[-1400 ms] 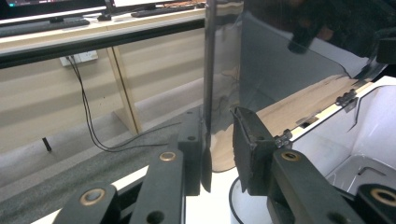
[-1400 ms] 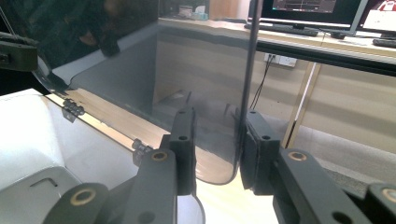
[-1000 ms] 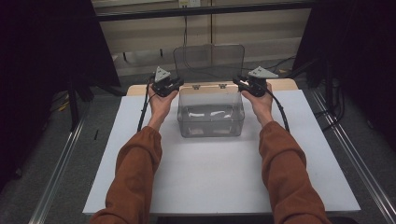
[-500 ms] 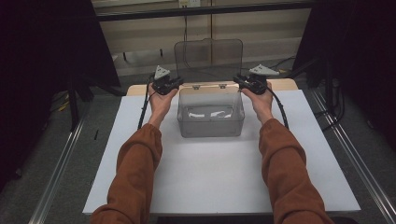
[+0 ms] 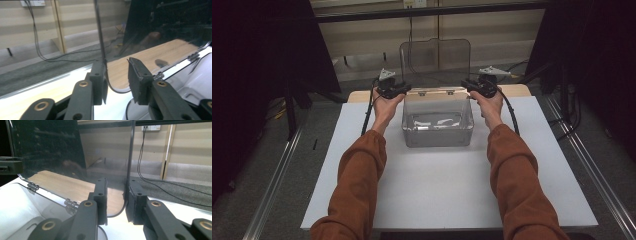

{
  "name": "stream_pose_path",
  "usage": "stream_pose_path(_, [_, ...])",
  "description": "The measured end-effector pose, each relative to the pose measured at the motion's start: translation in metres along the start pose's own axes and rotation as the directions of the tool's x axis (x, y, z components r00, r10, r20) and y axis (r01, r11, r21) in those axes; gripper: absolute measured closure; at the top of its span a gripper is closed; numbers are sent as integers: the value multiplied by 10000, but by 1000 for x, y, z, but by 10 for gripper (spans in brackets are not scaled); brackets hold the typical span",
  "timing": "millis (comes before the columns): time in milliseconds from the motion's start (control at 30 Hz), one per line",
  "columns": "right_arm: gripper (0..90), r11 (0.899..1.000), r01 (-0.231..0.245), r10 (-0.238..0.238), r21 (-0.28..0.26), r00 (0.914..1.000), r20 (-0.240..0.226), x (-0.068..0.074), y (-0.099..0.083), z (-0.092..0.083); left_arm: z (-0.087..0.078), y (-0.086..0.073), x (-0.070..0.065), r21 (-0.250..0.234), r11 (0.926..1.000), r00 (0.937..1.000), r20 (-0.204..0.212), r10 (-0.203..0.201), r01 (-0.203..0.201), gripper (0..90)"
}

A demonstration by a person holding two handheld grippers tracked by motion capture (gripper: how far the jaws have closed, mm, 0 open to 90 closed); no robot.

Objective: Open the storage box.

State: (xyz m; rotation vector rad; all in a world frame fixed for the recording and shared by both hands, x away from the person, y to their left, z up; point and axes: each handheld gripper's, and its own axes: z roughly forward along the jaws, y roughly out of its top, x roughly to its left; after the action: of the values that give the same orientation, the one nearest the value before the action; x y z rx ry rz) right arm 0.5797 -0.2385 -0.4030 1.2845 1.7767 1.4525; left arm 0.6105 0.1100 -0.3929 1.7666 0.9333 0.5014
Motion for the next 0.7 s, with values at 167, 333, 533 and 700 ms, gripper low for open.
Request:
stream_pose_path(167, [721,9998,-183,184,88,9998,-29,-1,1,1,0,0,6,-4,9983,9982,149,-576,576,749])
stream_pose_path(333, [720,9992,-311,312,268,9995,-6,-2,4,2,0,3,7,230,9969,9971,141,-751,748,755])
stream_pose_path(533, [722,9965,-674,675,499,9977,-18,-2,6,3,1,5,7,421,9950,9958,79,-915,911,750])
stream_pose_path(700, [717,9956,-761,761,551,9971,18,-3,7,5,1,7,7,562,9929,9944,86,-1056,1049,752])
